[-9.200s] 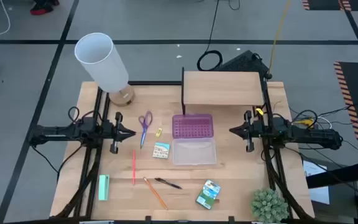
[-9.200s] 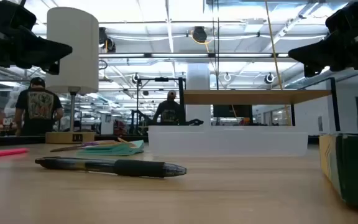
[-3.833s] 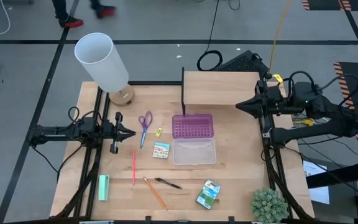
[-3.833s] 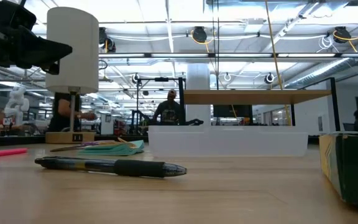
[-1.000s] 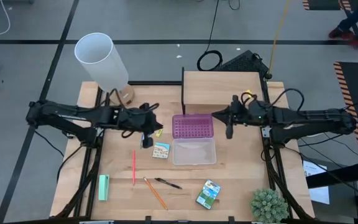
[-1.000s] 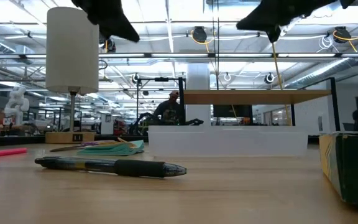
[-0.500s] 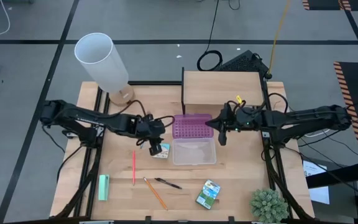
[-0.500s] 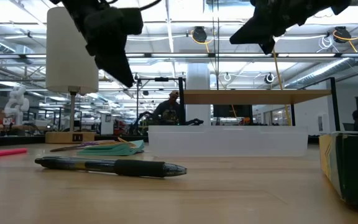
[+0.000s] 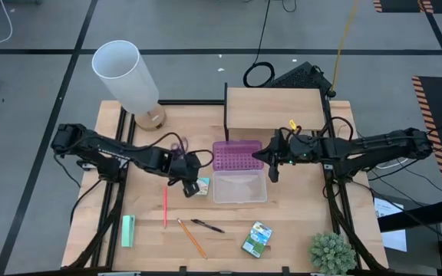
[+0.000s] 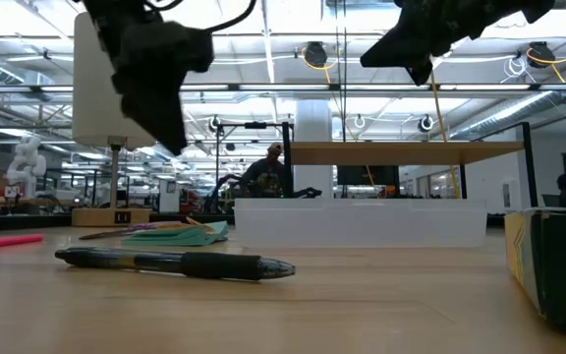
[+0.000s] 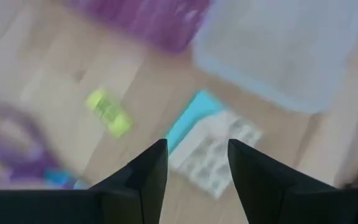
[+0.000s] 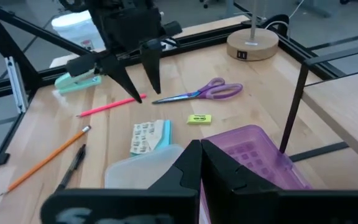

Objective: Pack school essentials
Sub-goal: Put the purple scissors into the purple supply box

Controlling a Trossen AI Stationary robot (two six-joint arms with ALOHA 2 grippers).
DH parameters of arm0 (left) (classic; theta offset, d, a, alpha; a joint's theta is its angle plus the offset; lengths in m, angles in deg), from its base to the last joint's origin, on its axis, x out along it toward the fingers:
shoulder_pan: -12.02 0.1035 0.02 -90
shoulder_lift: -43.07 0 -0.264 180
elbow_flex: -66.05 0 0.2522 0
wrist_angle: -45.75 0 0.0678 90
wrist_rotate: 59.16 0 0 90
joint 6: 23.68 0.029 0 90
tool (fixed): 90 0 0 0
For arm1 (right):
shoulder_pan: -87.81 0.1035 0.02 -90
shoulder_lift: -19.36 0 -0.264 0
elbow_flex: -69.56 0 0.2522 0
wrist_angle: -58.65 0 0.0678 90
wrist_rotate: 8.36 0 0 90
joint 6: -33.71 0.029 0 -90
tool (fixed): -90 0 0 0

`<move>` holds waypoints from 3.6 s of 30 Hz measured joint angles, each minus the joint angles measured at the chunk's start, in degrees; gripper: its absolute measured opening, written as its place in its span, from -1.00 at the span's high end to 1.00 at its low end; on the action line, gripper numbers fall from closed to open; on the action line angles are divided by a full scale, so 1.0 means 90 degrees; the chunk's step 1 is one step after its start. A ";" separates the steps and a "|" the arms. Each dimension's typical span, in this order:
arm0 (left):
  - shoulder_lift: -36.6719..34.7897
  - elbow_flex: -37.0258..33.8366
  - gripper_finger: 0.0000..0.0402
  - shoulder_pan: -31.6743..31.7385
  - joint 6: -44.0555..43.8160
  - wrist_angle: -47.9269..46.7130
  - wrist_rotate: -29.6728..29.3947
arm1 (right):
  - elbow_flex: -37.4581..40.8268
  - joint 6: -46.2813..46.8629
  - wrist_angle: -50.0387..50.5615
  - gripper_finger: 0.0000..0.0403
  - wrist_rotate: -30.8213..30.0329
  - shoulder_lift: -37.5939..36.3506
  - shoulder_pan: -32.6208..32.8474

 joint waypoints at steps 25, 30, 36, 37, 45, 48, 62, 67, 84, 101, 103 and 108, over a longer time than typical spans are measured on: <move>0.1224 -0.0002 -0.29 0.0793 -0.2884 -0.1735 -0.0557 | 0.0000 0.0012 0.0102 1.00 -0.0002 -0.0005 0.0441; 0.1494 -0.0002 -0.29 0.0824 -0.2772 -0.1844 -0.0479 | 0.0000 -0.0030 0.0096 1.00 -0.0001 -0.0005 0.0498; 0.1530 -0.0002 -0.18 0.0830 -0.2680 -0.1770 -0.0451 | 0.0000 -0.0029 0.0099 1.00 -0.0002 -0.0005 0.0498; 0.1530 -0.0002 -0.15 0.0830 -0.2676 -0.1688 -0.0451 | 0.0000 -0.0029 0.0101 1.00 -0.0002 -0.0005 0.0498; 0.1530 -0.0002 -0.08 0.0939 -0.2819 -0.1592 -0.0373 | 0.0000 -0.0019 0.0102 1.00 -0.0002 -0.0005 0.0527; 0.1530 -0.0022 -0.08 0.0944 -0.2877 -0.1572 -0.0304 | 0.0000 -0.0019 0.0104 1.00 -0.0002 -0.0005 0.0575; 0.1491 -0.0618 -0.07 0.1119 -0.3027 -0.0845 0.0127 | 0.0000 -0.0134 0.0116 1.00 -0.0002 -0.0005 0.0746; 0.1503 -0.0622 0.06 0.1119 -0.2968 -0.0803 0.0145 | 0.0000 -0.0134 0.0112 1.00 -0.0002 -0.0005 0.0746; 0.1518 -0.0631 0.62 0.1029 -0.2337 -0.0616 0.0156 | 0.0000 -0.0136 0.0107 1.00 -0.0002 -0.0005 0.0746; 0.1341 -0.0663 0.65 0.0958 -0.1939 -0.0563 0.0143 | -0.0002 -0.0136 0.0108 1.00 -0.0002 -0.0004 0.0746; 0.1336 -0.0661 0.65 0.0951 -0.1912 -0.0563 0.0149 | -0.0002 -0.0136 0.0107 1.00 -0.0002 -0.0005 0.0746; 0.1287 -0.0658 0.65 0.0946 -0.1863 -0.0566 0.0148 | -0.0002 -0.0136 0.0109 1.00 -0.0002 -0.0005 0.0746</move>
